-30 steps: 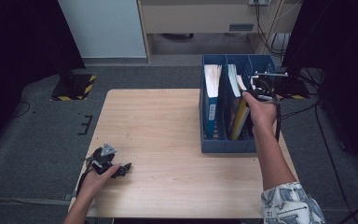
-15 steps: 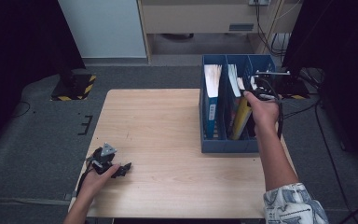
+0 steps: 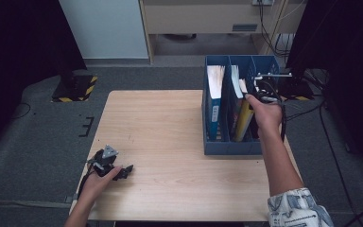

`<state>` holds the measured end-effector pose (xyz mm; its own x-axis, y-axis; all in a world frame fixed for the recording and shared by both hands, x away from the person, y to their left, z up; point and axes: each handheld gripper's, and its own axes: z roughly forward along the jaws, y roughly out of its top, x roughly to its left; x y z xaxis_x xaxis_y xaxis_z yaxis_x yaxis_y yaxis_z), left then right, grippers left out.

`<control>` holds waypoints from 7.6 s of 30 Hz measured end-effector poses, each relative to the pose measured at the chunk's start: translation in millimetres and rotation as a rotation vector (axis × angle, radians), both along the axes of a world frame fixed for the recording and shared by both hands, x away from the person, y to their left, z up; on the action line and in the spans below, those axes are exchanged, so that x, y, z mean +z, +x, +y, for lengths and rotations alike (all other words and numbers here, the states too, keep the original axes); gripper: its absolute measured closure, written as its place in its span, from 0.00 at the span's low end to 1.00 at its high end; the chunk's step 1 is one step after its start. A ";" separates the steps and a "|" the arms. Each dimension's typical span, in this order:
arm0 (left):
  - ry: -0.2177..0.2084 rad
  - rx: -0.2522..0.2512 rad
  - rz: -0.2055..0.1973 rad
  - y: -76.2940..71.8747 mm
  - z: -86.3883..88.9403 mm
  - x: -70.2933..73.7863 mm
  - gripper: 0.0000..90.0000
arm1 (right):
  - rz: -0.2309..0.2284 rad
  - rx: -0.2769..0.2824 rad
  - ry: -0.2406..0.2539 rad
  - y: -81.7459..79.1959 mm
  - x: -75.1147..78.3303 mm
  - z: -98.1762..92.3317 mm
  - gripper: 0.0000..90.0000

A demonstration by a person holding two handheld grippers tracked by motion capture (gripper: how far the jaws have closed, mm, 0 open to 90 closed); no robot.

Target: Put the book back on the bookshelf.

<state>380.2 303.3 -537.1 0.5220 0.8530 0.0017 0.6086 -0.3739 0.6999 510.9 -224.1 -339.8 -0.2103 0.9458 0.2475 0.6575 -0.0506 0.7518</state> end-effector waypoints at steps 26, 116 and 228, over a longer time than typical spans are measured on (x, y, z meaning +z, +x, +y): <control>-0.003 0.002 0.001 0.4 -0.6 -0.1 0.00 | -0.054 -0.068 0.034 15.3 1.3 -12.5 0.84; 0.002 -0.002 0.003 1.0 -0.7 0.1 0.00 | -0.140 0.034 -0.034 -62.2 3.5 -27.3 0.15; 0.004 -0.003 0.005 0.8 -0.8 0.3 0.00 | -0.015 0.404 -0.258 -101.1 -199.1 205.7 0.09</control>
